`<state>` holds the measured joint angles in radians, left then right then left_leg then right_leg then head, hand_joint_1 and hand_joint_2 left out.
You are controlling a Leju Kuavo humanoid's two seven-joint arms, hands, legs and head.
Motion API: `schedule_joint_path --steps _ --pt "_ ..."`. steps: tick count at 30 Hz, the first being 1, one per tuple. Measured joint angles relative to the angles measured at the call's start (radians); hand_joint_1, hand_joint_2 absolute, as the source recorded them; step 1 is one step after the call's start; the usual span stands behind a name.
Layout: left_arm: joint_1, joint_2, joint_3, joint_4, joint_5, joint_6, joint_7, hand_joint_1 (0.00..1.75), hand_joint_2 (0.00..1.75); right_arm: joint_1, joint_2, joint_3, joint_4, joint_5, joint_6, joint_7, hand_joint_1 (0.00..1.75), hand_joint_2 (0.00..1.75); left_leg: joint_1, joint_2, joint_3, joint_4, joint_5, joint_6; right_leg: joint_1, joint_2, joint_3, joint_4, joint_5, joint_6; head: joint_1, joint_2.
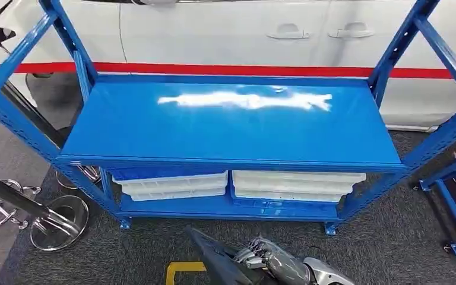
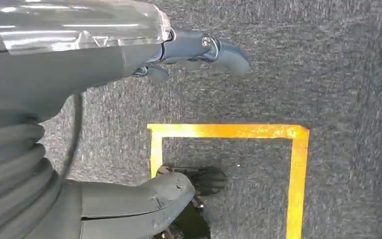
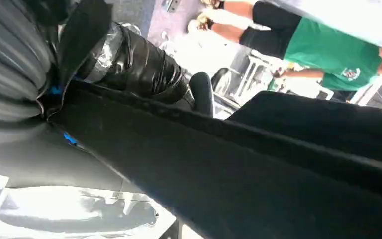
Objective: Take the parts from the cabinet and place them on the table.
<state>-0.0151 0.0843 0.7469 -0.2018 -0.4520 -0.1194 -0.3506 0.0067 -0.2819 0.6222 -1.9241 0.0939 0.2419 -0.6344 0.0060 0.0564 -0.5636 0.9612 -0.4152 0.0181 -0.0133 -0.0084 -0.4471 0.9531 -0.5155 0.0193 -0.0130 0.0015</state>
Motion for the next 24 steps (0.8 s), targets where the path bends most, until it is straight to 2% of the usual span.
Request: schedule_joint_path --steps 2,3,4,5,6,7,8,9,10,11,12,13,14,15,18,19,20,21,22,23,24 --pt "-0.003 0.000 0.000 0.000 -0.003 0.010 0.008 0.00 1.75 0.000 0.000 0.000 -0.005 0.000 0.000 0.000 1.75 1.75 0.001 0.001 -0.006 0.000 0.013 -0.011 0.004 0.001 -0.011 0.003 0.001 -0.005 0.000 0.000" --pt "-0.001 0.001 0.000 0.000 -0.007 0.016 0.016 0.00 1.75 0.001 0.000 0.000 -0.007 0.000 0.002 -0.001 1.75 1.75 -0.001 0.001 -0.006 -0.004 0.021 -0.019 0.002 0.001 -0.017 -0.002 0.010 -0.015 0.000 0.000" --pt "-0.002 0.003 0.000 0.000 -0.009 0.023 0.031 0.00 1.75 -0.001 0.000 0.000 -0.007 -0.003 0.005 0.000 1.75 1.75 0.004 -0.011 -0.015 0.005 0.002 -0.024 -0.008 -0.005 -0.020 -0.009 0.022 -0.029 0.001 0.000" --pt "0.000 0.004 0.000 0.000 -0.010 0.030 0.050 0.00 1.75 -0.001 0.000 0.000 -0.008 -0.005 0.008 -0.001 1.75 1.75 0.005 -0.027 -0.030 0.035 -0.042 -0.029 -0.008 -0.004 -0.032 -0.009 0.029 -0.038 0.000 0.000" --pt "0.002 0.005 0.000 0.000 -0.010 0.037 0.063 0.00 1.75 -0.001 0.000 0.000 -0.010 -0.006 0.008 -0.001 1.75 1.75 0.008 -0.038 -0.052 0.107 -0.105 -0.034 -0.007 -0.005 -0.044 -0.005 0.036 -0.043 0.000 0.000" --pt "0.004 0.008 0.000 0.000 -0.011 0.041 0.069 0.00 1.75 -0.001 0.000 0.000 -0.011 -0.007 0.009 -0.001 1.75 1.75 0.008 -0.044 -0.076 0.187 -0.156 -0.039 -0.006 -0.005 -0.055 -0.001 0.043 -0.044 0.000 0.000" --pt "0.004 0.008 0.000 0.000 -0.011 0.042 0.073 0.00 1.75 -0.001 0.000 0.000 -0.011 -0.009 0.009 -0.001 1.75 1.75 0.008 -0.047 -0.100 0.269 -0.193 -0.042 -0.004 -0.004 -0.069 0.004 0.049 -0.045 0.000 0.000" --pt "0.004 0.008 0.000 0.000 -0.011 0.043 0.075 0.00 1.75 -0.001 0.000 0.000 -0.011 -0.009 0.009 -0.001 1.75 1.75 0.008 -0.048 -0.109 0.321 -0.199 -0.044 -0.004 -0.004 -0.084 0.011 0.055 -0.044 0.000 0.000" --pt "0.004 0.007 0.000 0.000 -0.012 0.043 0.076 0.00 1.75 -0.001 0.000 0.000 -0.011 -0.009 0.009 -0.001 1.75 1.75 0.008 -0.047 -0.096 0.323 -0.179 -0.044 -0.004 -0.004 -0.096 0.017 0.060 -0.044 0.000 0.000" --pt "0.003 0.007 0.000 0.000 -0.012 0.046 0.086 0.00 1.75 -0.001 0.000 0.000 -0.011 -0.010 0.010 -0.001 1.75 1.75 0.008 -0.047 -0.064 0.284 -0.144 -0.042 -0.004 -0.003 -0.106 0.021 0.065 -0.042 0.000 0.000" --pt "0.003 0.008 0.001 0.000 -0.013 0.055 0.111 0.00 1.75 -0.001 0.000 0.000 -0.011 -0.012 0.011 -0.001 1.75 1.75 0.008 -0.048 -0.008 0.203 -0.101 -0.040 -0.004 -0.002 -0.114 0.024 0.070 -0.039 0.000 0.000" --pt "0.002 0.008 0.002 0.000 -0.013 0.066 0.144 0.00 1.75 -0.002 0.000 0.000 -0.012 -0.014 0.013 -0.002 1.75 1.75 0.008 -0.050 0.058 0.103 -0.076 -0.034 -0.004 0.000 -0.118 0.025 0.075 -0.035 0.000 0.000" --pt "0.000 0.008 0.004 0.000 -0.014 0.074 0.181 0.00 1.75 -0.005 0.000 0.000 -0.012 -0.019 0.018 -0.004 1.75 1.75 0.006 -0.057 0.111 0.018 -0.087 -0.027 -0.002 0.001 -0.121 0.025 0.080 -0.029 0.000 0.000" --pt "0.001 0.008 0.008 0.000 -0.013 0.082 0.213 0.00 1.75 -0.011 0.000 0.000 -0.012 -0.025 0.024 -0.006 1.75 1.75 0.001 -0.061 0.134 -0.023 -0.092 -0.022 0.000 0.002 -0.124 0.027 0.087 -0.022 0.000 0.000" --pt "0.000 0.006 0.019 0.000 -0.011 0.094 0.252 0.00 1.75 -0.017 -0.001 0.000 -0.012 -0.039 0.037 -0.015 1.75 1.75 -0.002 -0.060 0.121 -0.021 -0.091 -0.014 -0.002 0.003 -0.133 0.024 0.107 -0.006 0.000 0.000" --pt "0.001 0.005 0.023 0.000 -0.011 0.096 0.256 0.00 1.75 -0.017 0.000 0.000 -0.012 -0.042 0.040 -0.016 1.75 1.75 -0.002 -0.059 0.111 -0.026 -0.082 -0.006 0.002 0.004 -0.134 0.020 0.113 -0.001 0.000 0.000" --pt "0.002 0.003 0.026 0.000 -0.011 0.097 0.261 0.00 1.75 -0.019 -0.001 0.000 -0.012 -0.045 0.045 -0.016 1.75 1.75 0.011 -0.055 0.109 -0.035 -0.071 0.005 0.002 0.004 -0.142 0.025 0.104 0.002 0.000 0.000" --pt "0.001 -0.001 0.028 0.000 -0.011 0.098 0.265 0.00 1.75 -0.021 -0.002 0.000 -0.012 -0.046 0.047 -0.016 1.75 1.75 0.008 -0.050 0.096 -0.033 -0.062 0.014 0.002 0.007 -0.155 0.051 0.061 0.003 0.001 0.000" --pt "0.002 -0.002 0.029 0.000 -0.010 0.098 0.265 0.00 1.75 -0.025 -0.002 0.000 -0.012 -0.047 0.048 -0.016 1.75 1.75 0.006 -0.048 0.083 -0.028 -0.054 0.024 -0.002 0.006 -0.175 0.106 0.002 0.004 0.001 0.000" --pt "0.003 -0.005 0.031 0.000 -0.010 0.098 0.266 0.00 1.75 -0.025 -0.002 0.000 -0.012 -0.048 0.048 -0.016 1.75 1.75 0.004 -0.046 0.069 -0.022 -0.048 0.026 -0.002 0.006 -0.198 0.186 -0.057 0.006 0.001 0.000" --pt "0.004 -0.007 0.033 0.000 -0.010 0.098 0.266 0.00 1.75 -0.025 -0.002 0.000 -0.012 -0.049 0.048 -0.016 1.75 1.75 0.001 -0.045 0.056 -0.017 -0.041 0.027 -0.001 0.007 -0.220 0.265 -0.097 0.008 0.001 0.000"
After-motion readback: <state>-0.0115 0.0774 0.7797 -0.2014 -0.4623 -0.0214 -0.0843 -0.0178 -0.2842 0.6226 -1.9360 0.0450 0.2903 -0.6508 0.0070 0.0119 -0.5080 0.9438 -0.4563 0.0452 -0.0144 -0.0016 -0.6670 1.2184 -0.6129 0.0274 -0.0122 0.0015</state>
